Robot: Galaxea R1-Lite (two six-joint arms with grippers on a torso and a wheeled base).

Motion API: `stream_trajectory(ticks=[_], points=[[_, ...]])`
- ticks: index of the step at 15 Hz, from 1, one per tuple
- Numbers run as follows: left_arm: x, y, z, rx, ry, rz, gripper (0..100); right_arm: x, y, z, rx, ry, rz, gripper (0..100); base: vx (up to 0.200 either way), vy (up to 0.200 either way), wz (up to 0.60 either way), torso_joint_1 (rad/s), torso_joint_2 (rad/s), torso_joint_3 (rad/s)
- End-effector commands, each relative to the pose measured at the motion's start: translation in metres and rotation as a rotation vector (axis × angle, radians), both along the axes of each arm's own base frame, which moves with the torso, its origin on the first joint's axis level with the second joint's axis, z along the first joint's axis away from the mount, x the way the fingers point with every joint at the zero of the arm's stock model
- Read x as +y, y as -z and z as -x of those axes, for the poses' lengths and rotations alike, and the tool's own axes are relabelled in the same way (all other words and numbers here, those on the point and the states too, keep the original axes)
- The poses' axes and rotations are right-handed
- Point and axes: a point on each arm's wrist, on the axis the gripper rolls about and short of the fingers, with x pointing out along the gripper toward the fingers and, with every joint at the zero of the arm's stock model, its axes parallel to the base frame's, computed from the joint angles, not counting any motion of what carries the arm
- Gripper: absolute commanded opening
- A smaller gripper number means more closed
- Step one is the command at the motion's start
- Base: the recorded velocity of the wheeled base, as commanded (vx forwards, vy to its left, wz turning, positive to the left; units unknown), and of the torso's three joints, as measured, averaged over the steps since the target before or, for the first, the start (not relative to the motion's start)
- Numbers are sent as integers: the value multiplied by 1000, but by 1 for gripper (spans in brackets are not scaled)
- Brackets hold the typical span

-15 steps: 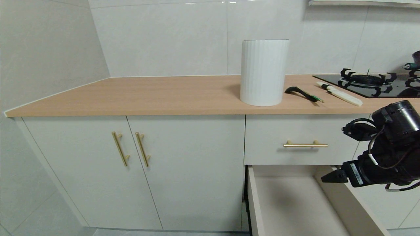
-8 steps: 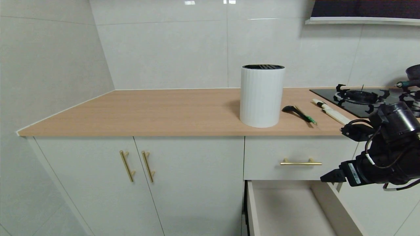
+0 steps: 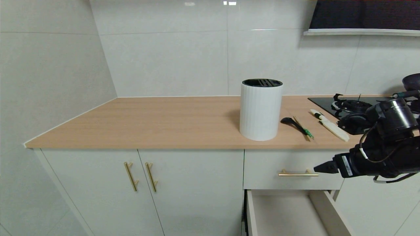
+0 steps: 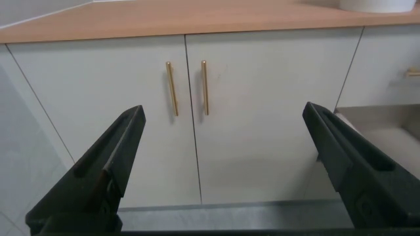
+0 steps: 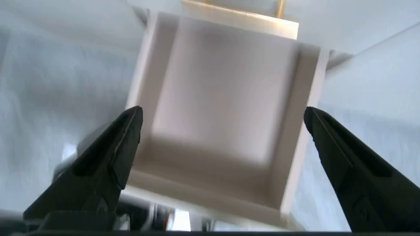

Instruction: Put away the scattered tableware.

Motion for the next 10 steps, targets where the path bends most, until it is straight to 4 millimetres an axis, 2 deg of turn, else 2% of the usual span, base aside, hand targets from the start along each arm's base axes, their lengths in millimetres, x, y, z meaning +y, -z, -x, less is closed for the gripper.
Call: stream_trajectory(ticks=[1, 4, 6, 8, 10], points=[[0, 0, 0, 1, -1, 1, 100, 5, -6, -23, -113, 4, -22, 100, 0, 0, 0, 0, 0, 0], [0, 0, 0, 1, -1, 1, 100, 11, -20, -65, -206, 43, -18, 100, 0, 0, 0, 0, 0, 0], [0, 0, 0, 1, -1, 1, 100, 14, -12, -88, -203, 105, 10, 100, 0, 0, 0, 0, 0, 0], [0, 0, 0, 1, -1, 1, 100, 18, 1, -99, -177, 152, 29, 100, 0, 0, 0, 0, 0, 0], [0, 0, 0, 1, -1, 1, 100, 19, 6, -104, -166, 169, 23, 100, 0, 0, 0, 0, 0, 0]])
